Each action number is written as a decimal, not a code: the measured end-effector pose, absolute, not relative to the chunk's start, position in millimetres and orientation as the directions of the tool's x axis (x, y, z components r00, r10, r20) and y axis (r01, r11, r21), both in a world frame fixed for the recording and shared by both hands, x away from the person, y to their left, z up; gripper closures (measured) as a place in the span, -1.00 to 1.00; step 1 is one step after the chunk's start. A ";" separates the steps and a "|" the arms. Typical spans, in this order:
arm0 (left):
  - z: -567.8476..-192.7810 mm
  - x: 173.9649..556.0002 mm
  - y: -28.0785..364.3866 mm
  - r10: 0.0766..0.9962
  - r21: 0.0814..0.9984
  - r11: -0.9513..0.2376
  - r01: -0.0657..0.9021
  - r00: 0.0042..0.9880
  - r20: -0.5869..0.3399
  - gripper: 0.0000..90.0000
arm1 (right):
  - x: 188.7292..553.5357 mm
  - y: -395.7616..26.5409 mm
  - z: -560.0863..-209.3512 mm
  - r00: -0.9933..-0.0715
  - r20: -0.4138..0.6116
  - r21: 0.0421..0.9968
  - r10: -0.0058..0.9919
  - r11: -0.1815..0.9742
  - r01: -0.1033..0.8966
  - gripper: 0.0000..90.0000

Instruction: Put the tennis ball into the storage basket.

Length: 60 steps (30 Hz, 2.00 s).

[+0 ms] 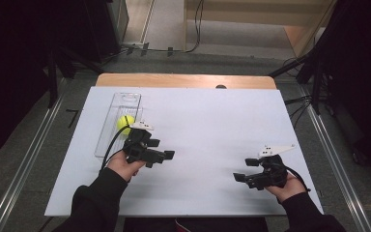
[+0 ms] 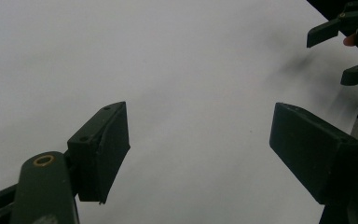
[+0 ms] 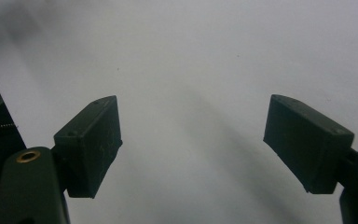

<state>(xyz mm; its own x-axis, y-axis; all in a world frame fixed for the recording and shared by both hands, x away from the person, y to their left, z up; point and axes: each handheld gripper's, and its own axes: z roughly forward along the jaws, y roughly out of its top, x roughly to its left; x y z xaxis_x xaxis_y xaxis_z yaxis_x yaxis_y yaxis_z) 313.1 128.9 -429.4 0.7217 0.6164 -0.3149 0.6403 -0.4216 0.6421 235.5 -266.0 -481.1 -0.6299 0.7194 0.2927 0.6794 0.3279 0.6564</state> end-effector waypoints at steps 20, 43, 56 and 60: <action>-433.7 292.3 140.0 0.603 0.653 -0.445 0.613 0.744 -0.288 -0.55 | 234.6 -266.5 -480.3 -0.629 0.291 0.661 0.721 0.324 0.677 -0.62; -453.1 279.1 160.4 0.590 0.637 -0.467 0.613 0.753 -0.291 -0.55 | 234.5 -266.4 -480.5 -0.631 0.291 0.659 0.719 0.327 0.677 -0.62; -456.1 274.9 177.0 0.599 0.636 -0.466 0.615 0.748 -0.285 -0.55 | 234.7 -266.4 -480.7 -0.629 0.289 0.656 0.722 0.329 0.679 -0.62; -457.1 275.1 181.2 0.599 0.635 -0.468 0.614 0.749 -0.283 -0.55 | 234.9 -266.4 -480.9 -0.628 0.290 0.656 0.722 0.328 0.680 -0.62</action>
<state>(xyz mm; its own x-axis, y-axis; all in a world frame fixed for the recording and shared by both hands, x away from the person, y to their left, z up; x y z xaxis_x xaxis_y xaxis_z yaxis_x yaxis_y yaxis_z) 275.1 181.2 -457.1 0.7492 0.5989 -0.2831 0.6143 -0.4683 0.6351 234.9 -266.4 -480.9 -0.6283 0.7219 0.2900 0.6798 0.3282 0.6559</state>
